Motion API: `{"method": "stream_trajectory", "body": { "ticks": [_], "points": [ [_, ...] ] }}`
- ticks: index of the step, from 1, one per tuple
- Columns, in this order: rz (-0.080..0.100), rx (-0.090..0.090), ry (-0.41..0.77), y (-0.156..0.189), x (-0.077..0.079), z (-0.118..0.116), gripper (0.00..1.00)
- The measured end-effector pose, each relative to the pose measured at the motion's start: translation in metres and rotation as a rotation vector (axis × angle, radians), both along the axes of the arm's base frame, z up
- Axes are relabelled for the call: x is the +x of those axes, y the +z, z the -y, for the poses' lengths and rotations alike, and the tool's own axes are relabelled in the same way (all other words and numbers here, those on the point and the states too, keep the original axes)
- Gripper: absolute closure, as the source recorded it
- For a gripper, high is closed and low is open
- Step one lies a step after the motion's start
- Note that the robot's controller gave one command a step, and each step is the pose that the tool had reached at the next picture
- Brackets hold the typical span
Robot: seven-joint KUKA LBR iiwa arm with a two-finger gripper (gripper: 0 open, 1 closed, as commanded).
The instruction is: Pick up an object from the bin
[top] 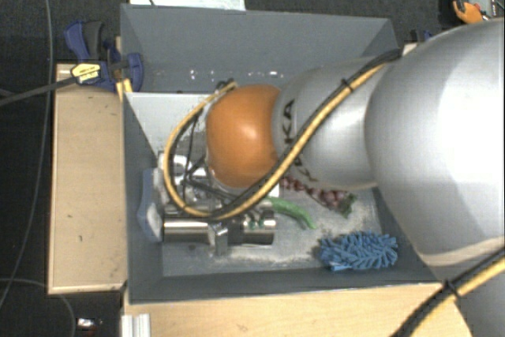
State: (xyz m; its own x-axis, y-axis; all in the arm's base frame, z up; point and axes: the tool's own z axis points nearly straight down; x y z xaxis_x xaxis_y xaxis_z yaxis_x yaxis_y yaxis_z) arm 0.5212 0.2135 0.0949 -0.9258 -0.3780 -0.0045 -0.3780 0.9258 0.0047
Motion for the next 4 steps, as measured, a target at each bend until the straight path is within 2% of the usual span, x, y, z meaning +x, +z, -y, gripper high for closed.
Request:
{"method": "stream_trajectory", "body": {
  "ticks": [1, 2, 3, 4],
  "points": [
    [-0.014, -0.001, -0.010, -0.027, 0.004, 0.000, 1.00],
    [-0.012, -0.001, -0.010, -0.026, 0.002, 0.001, 1.00],
    [-0.012, -0.001, 0.031, 0.004, 0.026, 0.009, 1.00],
    [-0.024, -0.003, 0.031, 0.104, -0.007, 0.014, 1.00]
  ]
}}
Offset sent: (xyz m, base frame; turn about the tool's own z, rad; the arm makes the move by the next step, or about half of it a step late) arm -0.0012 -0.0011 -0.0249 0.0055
